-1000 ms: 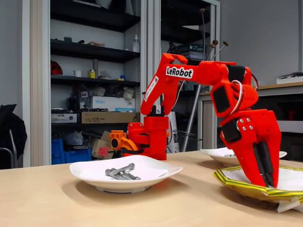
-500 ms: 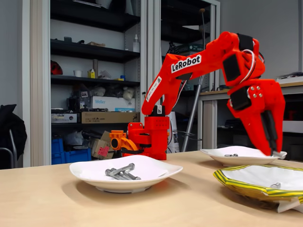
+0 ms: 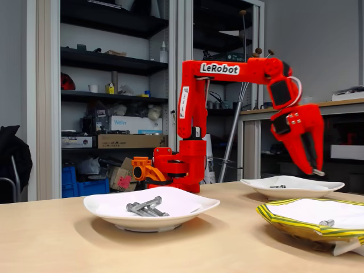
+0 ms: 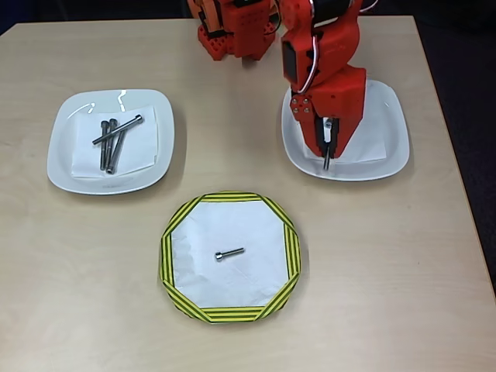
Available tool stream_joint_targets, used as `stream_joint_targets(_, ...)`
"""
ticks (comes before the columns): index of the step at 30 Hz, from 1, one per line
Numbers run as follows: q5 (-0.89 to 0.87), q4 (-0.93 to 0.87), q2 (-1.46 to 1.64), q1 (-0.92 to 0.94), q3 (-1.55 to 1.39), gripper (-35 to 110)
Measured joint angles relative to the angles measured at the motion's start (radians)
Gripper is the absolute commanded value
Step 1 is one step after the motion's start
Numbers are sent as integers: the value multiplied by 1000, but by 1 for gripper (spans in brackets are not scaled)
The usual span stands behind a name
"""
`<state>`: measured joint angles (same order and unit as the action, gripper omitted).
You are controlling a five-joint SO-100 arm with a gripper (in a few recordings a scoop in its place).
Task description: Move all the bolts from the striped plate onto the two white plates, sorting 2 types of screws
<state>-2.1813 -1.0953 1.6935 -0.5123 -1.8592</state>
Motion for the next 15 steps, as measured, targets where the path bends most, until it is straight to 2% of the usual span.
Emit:
stream_joint_targets(6,-160,37,196,-118,-230,0)
stream_joint_targets(9,-216,37,236,-147,-268,12)
stream_joint_targets(15,-166,103,262,-137,-288,14)
